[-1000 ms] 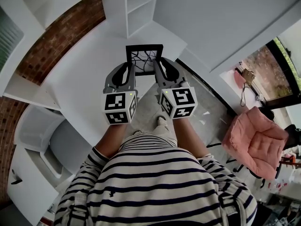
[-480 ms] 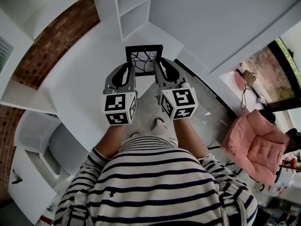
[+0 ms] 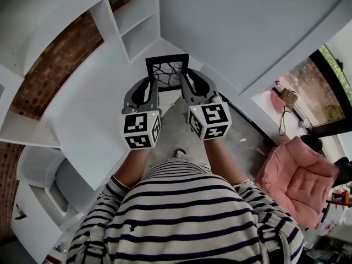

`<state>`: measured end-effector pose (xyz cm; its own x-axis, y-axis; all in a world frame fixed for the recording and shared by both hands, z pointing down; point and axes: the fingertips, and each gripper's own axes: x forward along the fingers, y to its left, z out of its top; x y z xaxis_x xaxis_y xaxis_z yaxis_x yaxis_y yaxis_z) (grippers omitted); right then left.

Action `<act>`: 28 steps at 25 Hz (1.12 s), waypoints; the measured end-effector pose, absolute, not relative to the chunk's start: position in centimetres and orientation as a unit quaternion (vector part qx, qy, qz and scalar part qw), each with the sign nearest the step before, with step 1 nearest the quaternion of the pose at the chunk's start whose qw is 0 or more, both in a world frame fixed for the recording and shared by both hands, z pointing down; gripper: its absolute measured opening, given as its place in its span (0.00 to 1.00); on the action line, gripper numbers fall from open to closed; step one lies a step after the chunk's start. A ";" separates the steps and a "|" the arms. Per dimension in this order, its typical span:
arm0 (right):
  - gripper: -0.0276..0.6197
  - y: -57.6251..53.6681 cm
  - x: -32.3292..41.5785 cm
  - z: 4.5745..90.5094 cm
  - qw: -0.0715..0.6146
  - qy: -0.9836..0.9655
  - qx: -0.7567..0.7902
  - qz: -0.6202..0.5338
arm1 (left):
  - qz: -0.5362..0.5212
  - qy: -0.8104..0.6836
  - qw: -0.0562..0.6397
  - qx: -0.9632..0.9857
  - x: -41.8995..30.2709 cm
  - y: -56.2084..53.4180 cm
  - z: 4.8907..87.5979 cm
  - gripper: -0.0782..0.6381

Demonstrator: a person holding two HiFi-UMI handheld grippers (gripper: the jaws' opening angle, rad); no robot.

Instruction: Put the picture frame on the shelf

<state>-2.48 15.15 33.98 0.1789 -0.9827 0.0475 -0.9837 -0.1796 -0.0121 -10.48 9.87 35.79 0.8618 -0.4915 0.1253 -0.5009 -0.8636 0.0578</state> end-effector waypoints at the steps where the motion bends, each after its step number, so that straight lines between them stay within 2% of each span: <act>1: 0.13 15.4 -1.6 33.8 0.010 -0.641 0.767 0.022 | 0.052 -0.259 0.044 0.963 -9.6 10.1 35.6 0.21; 8: 0.13 16.7 3.5 33.0 0.001 -0.649 0.760 0.022 | 0.051 -0.272 0.041 0.960 -4.6 11.5 34.7 0.21; 16: 0.13 14.9 6.0 32.9 -0.004 -0.670 0.742 0.021 | 0.049 -0.297 0.038 0.953 -2.1 9.7 34.4 0.21; 28: 0.13 5.1 10.1 33.8 0.006 -0.678 0.735 0.020 | 0.039 -0.311 0.057 0.948 1.8 0.2 35.7 0.21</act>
